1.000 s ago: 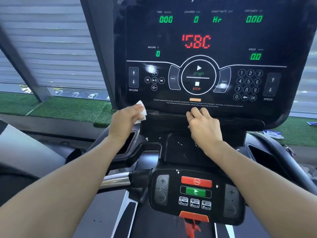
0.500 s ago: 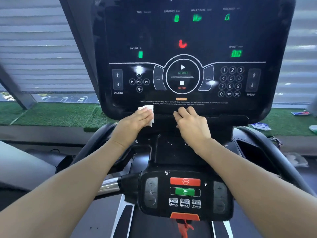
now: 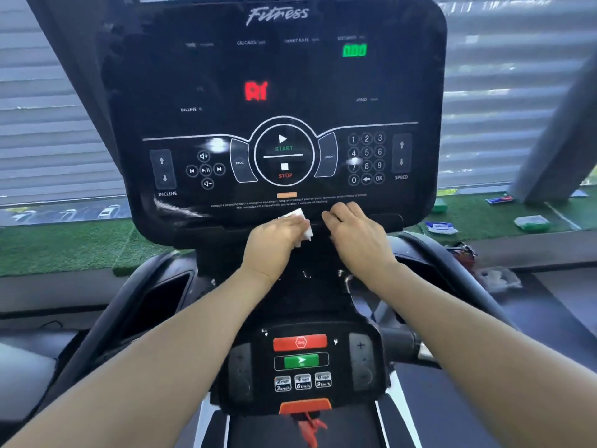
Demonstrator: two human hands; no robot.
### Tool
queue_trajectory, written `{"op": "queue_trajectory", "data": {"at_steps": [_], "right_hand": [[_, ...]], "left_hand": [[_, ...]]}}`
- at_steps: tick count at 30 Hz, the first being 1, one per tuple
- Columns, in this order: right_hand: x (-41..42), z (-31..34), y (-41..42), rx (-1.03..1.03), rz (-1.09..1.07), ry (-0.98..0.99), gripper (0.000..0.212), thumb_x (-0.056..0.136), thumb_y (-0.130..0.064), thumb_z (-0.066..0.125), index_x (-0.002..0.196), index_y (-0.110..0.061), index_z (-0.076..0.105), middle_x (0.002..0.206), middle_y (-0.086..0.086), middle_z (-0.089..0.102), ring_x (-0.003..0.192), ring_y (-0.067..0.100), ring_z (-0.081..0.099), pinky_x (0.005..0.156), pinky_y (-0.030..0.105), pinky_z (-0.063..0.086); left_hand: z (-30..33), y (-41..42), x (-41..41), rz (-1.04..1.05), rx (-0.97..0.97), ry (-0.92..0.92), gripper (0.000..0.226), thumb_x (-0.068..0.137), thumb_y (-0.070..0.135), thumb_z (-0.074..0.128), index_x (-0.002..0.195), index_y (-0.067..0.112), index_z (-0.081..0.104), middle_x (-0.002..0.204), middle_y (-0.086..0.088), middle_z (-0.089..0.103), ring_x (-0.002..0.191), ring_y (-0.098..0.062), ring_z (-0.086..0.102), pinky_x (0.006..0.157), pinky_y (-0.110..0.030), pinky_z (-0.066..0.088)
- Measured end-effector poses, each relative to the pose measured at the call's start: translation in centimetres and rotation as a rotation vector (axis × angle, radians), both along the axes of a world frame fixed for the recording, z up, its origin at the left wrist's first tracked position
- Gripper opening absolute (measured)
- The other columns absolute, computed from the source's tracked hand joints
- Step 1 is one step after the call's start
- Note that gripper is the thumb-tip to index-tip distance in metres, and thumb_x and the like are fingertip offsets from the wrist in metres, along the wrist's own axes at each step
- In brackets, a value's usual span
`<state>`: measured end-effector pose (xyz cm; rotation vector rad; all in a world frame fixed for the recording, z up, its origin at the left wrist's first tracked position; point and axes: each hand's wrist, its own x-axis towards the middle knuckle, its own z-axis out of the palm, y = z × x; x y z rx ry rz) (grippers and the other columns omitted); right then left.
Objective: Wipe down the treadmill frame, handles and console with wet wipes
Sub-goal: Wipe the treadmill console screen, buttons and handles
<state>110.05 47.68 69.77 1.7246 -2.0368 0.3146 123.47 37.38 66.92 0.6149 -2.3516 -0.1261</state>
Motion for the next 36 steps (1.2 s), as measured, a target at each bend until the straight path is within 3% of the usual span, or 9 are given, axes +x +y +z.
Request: {"op": "queue_trajectory", "data": {"at_steps": [4, 9, 13, 17, 21, 25, 28, 32, 36], "right_hand": [[-2.1, 0.0, 2.6, -0.052, -0.080, -0.067, 0.019, 0.070, -0.005, 0.072, 0.089, -0.007, 0.068, 0.089, 0.006, 0.060, 0.084, 0.026, 0.059, 0.045, 0.027, 0.040], [-3.4, -0.7, 5.2, 0.030, -0.144, -0.175, 0.027, 0.091, -0.008, 0.051, 0.117, -0.008, 0.057, 0.116, 0.006, 0.052, 0.111, 0.026, 0.046, 0.067, 0.033, 0.045], [-4.1, -1.0, 6.1, 0.025, -0.197, -0.256, 0.023, 0.093, -0.010, 0.050, 0.113, -0.010, 0.059, 0.112, 0.004, 0.051, 0.108, 0.023, 0.045, 0.067, 0.031, 0.040], [-4.5, -0.6, 6.5, 0.006, -0.203, -0.521, 0.016, 0.090, -0.010, 0.054, 0.101, -0.007, 0.065, 0.100, 0.010, 0.060, 0.099, 0.030, 0.053, 0.072, 0.035, 0.041], [-4.7, 0.3, 7.0, -0.082, -0.189, -0.981, 0.021, 0.088, -0.006, 0.054, 0.069, -0.012, 0.059, 0.065, 0.003, 0.057, 0.067, 0.019, 0.047, 0.055, 0.025, 0.033], [-5.0, 0.7, 7.7, -0.194, -0.218, -1.329, 0.025, 0.090, -0.010, 0.056, 0.114, -0.008, 0.064, 0.093, 0.010, 0.067, 0.075, 0.014, 0.053, 0.064, 0.025, 0.039], [-5.6, 0.3, 8.7, -0.147, -0.255, -1.526, 0.017, 0.095, -0.014, 0.055, 0.110, -0.009, 0.061, 0.088, 0.007, 0.059, 0.077, 0.018, 0.050, 0.063, 0.027, 0.039], [-6.9, -0.9, 9.5, -0.195, -0.353, -1.641, 0.023, 0.089, -0.003, 0.061, 0.069, -0.010, 0.053, 0.067, 0.006, 0.052, 0.062, 0.017, 0.051, 0.065, 0.033, 0.050], [-8.4, -1.0, 9.2, -0.347, -0.505, -1.473, 0.007, 0.086, -0.004, 0.059, 0.081, -0.002, 0.055, 0.069, 0.005, 0.049, 0.071, 0.023, 0.053, 0.081, 0.048, 0.052]], "left_hand": [[0.7, 1.7, -3.3, 0.015, -0.011, -0.077, 0.017, 0.085, 0.018, 0.052, 0.083, 0.018, 0.069, 0.074, 0.007, 0.065, 0.068, -0.010, 0.061, 0.060, -0.020, 0.047], [1.5, 3.3, -6.3, 0.008, -0.004, -0.193, 0.010, 0.084, 0.013, 0.059, 0.083, 0.022, 0.064, 0.079, 0.007, 0.061, 0.072, -0.011, 0.059, 0.059, -0.022, 0.032], [2.6, 4.2, -6.8, 0.010, 0.130, -0.141, 0.017, 0.089, 0.013, 0.055, 0.093, 0.020, 0.070, 0.087, 0.005, 0.067, 0.075, -0.011, 0.058, 0.065, -0.023, 0.034], [3.5, 6.9, -7.2, -0.135, 0.396, 0.124, 0.013, 0.088, 0.013, 0.062, 0.088, 0.017, 0.075, 0.083, 0.003, 0.072, 0.077, -0.007, 0.062, 0.076, -0.021, 0.045], [3.9, 8.2, -8.5, -0.198, 0.642, 0.191, 0.014, 0.088, 0.012, 0.064, 0.099, 0.013, 0.074, 0.094, 0.005, 0.072, 0.087, -0.006, 0.064, 0.079, -0.005, 0.043], [3.7, 9.3, -10.0, -0.170, 1.181, 0.315, 0.015, 0.093, 0.005, 0.056, 0.104, 0.005, 0.066, 0.090, -0.003, 0.068, 0.082, -0.016, 0.064, 0.086, -0.034, 0.053], [3.3, 10.1, -11.2, -0.158, 1.491, 0.328, 0.020, 0.096, 0.004, 0.051, 0.114, 0.001, 0.059, 0.097, -0.013, 0.065, 0.079, -0.020, 0.062, 0.081, -0.037, 0.054], [2.2, 10.4, -12.5, -0.095, 1.426, 0.236, 0.012, 0.093, 0.006, 0.055, 0.092, 0.014, 0.065, 0.086, -0.008, 0.065, 0.076, -0.020, 0.060, 0.079, -0.038, 0.054], [1.6, 9.6, -12.9, -0.020, 1.230, 0.129, 0.012, 0.090, 0.012, 0.060, 0.098, 0.018, 0.066, 0.094, -0.001, 0.063, 0.089, -0.016, 0.058, 0.092, -0.036, 0.050]]}}
